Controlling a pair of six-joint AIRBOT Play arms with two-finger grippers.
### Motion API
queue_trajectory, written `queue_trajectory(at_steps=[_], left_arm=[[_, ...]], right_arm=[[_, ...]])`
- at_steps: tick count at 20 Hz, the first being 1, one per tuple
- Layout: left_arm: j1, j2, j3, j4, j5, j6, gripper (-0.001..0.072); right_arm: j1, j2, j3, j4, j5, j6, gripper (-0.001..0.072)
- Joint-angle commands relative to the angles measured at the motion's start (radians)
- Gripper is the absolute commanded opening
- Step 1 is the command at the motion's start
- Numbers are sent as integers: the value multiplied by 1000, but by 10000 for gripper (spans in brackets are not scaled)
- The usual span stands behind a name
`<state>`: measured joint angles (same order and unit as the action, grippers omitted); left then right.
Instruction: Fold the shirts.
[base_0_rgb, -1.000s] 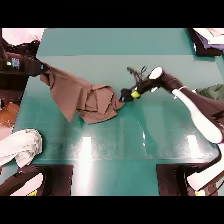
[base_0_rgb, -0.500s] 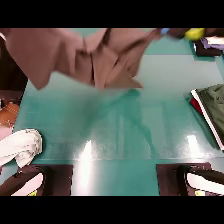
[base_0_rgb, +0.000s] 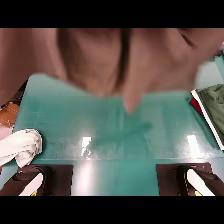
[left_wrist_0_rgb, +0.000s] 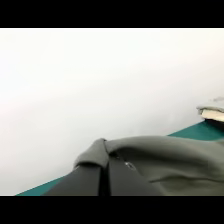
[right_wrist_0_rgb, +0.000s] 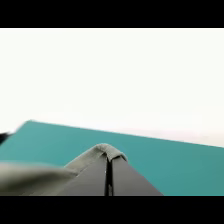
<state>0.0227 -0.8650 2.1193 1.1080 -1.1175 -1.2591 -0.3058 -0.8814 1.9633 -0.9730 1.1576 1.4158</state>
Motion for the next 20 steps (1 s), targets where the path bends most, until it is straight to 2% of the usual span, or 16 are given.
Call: queue_trajectory(at_steps=[1, 5, 10, 15, 20], left_arm=[[1, 16, 1, 10, 10, 0, 25], [1, 16, -99, 70, 16, 0, 25], [1, -35, -255, 55, -21, -36, 25], [1, -52, -247, 50, -19, -35, 25], [1, -48, -152, -54, -48, -36, 25]], right_arm=[[-177, 122, -61, -74, -2, 27, 13], [-325, 189, -192, -62, -6, 42, 13], [-325, 146, -299, 131, 0, 37, 12], [-325, 121, -299, 135, 20, 30, 13], [-325, 175, -299, 134, 32, 30, 13]])
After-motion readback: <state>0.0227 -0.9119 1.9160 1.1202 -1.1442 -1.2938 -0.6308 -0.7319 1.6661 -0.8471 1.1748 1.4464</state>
